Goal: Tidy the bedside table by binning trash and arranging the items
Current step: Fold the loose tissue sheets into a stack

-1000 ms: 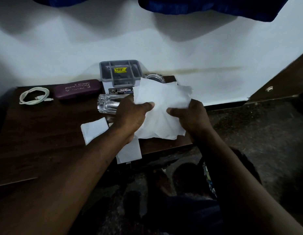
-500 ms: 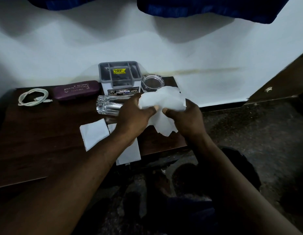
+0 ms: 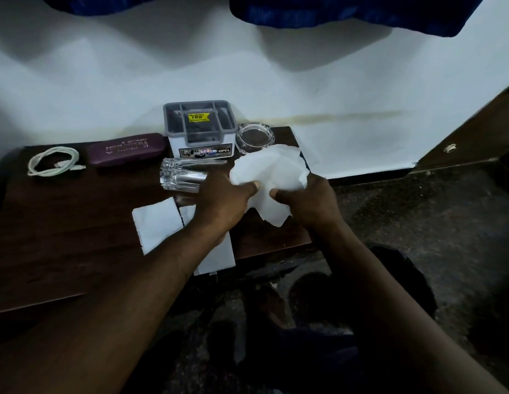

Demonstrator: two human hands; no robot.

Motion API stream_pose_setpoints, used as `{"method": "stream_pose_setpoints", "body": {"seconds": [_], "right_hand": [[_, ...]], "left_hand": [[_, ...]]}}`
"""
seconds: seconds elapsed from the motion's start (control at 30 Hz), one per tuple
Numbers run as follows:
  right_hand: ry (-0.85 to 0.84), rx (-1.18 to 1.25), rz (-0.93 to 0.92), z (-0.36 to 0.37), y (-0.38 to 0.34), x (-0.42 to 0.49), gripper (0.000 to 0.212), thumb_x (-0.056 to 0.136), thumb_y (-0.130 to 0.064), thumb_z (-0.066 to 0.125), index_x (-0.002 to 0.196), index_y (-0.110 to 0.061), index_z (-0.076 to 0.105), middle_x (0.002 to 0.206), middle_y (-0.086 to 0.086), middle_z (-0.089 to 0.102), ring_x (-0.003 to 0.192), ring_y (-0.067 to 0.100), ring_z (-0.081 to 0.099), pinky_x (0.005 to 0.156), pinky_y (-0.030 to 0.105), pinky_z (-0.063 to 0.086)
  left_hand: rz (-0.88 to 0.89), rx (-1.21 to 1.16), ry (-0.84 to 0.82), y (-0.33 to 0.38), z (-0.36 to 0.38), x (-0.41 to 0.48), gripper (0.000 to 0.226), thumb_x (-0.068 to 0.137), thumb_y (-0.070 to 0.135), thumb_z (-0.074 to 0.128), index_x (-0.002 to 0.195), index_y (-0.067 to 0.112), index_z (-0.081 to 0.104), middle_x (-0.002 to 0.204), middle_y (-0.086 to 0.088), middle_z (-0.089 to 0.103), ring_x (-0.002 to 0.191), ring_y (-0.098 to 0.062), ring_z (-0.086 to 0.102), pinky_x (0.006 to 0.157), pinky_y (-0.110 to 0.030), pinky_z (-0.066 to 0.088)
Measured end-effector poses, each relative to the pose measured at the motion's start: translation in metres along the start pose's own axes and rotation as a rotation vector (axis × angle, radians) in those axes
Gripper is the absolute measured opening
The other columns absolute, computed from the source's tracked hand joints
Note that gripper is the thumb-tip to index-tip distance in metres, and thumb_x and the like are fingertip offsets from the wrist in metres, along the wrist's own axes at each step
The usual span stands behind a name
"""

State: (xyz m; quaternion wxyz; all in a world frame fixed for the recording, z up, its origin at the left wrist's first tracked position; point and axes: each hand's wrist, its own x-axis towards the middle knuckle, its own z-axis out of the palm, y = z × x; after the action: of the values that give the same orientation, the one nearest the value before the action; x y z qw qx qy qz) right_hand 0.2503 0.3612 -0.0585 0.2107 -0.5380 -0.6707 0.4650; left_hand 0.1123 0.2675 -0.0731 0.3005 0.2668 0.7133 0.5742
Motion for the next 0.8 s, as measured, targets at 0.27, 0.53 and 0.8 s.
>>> {"method": "stream_pose_setpoints", "body": {"seconds": [0.27, 0.53, 0.8], "right_hand": [[0.061, 0.286, -0.036, -0.007, -0.008, 0.001, 0.025, 0.081, -0.043, 0.083, 0.096, -0.023, 0.08, 0.093, -0.005, 0.082, 0.09, 0.016, 0.078, 0.086, 0.041, 0.063], [-0.148, 0.499, 0.075, -0.008, -0.013, 0.001, 0.036, 0.082, -0.034, 0.086, 0.11, -0.012, 0.078, 0.103, 0.001, 0.082, 0.096, 0.023, 0.079, 0.085, 0.043, 0.065], [-0.079, 0.598, 0.113, -0.011, -0.022, -0.001, 0.032, 0.089, -0.029, 0.082, 0.109, -0.006, 0.076, 0.101, 0.008, 0.082, 0.094, 0.03, 0.079, 0.088, 0.053, 0.063]], "left_hand": [[-0.061, -0.226, 0.005, 0.017, -0.011, 0.005, 0.018, 0.09, 0.026, 0.077, 0.107, 0.02, 0.078, 0.1, 0.003, 0.08, 0.092, -0.017, 0.076, 0.083, -0.04, 0.061], [-0.237, -0.466, -0.073, 0.024, -0.021, 0.009, 0.017, 0.09, 0.03, 0.076, 0.102, 0.019, 0.077, 0.101, 0.0, 0.08, 0.091, -0.021, 0.078, 0.075, -0.04, 0.062], [-0.388, -0.482, -0.163, 0.026, -0.024, 0.009, 0.034, 0.085, 0.025, 0.08, 0.116, 0.014, 0.076, 0.106, -0.004, 0.079, 0.1, -0.027, 0.076, 0.086, -0.044, 0.061]]}}
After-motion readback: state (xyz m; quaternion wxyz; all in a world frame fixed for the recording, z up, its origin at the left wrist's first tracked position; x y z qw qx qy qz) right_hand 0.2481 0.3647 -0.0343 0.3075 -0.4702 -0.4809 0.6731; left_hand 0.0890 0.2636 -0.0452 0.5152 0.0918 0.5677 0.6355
